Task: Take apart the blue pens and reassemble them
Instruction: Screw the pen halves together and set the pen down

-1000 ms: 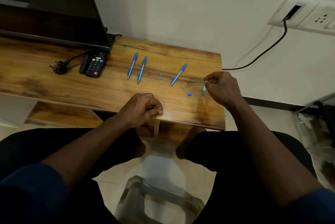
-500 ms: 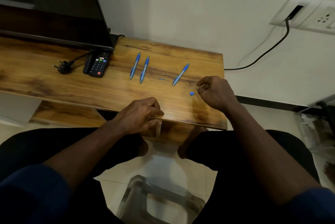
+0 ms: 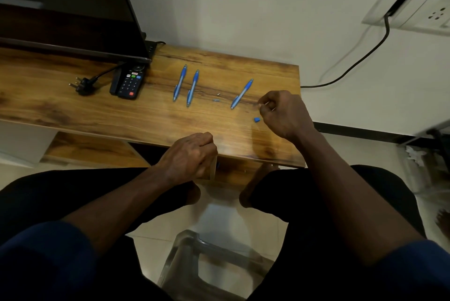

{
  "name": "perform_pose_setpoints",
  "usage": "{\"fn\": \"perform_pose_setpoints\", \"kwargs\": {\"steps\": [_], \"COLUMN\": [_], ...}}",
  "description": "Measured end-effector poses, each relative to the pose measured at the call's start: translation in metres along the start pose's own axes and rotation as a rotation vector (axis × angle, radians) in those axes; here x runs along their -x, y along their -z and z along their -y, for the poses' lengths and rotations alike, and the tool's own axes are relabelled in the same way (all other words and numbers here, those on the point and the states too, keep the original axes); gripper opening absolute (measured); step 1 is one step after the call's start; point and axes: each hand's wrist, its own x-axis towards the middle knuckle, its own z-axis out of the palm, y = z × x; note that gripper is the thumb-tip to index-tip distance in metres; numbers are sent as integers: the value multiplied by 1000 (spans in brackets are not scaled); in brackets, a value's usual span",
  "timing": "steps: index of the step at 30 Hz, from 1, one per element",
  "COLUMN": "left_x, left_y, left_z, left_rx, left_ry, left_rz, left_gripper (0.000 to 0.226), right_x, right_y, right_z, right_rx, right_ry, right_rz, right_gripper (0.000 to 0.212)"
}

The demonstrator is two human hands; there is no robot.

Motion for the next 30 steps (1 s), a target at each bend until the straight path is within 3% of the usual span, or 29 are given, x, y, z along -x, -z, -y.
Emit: {"fn": "perform_pose_setpoints", "kwargs": {"steps": [6, 14, 17, 24, 30], "left_x": [-33, -77, -90, -114, -117], "left_y": [16, 27, 31, 35, 29], "left_z": [0, -2, 1, 2, -3], "left_rx": [290, 544, 586, 658, 672], "left_ry": [256, 459, 496, 574, 562], "left_rz": [-79, -93, -93, -194, -189], "left_gripper": [14, 11, 10, 7, 3], "right_x": [-9, -16, -24, -44, -54], "right_y": [14, 2, -4, -13, -11], "right_z": [-26, -39, -43, -41, -36], "right_rx": [88, 353, 281, 140, 60], "right_ry": [-107, 17, -45, -274, -373], "right_rz": [-46, 45, 31, -12, 53], "right_gripper": [29, 44, 33, 28, 57]}}
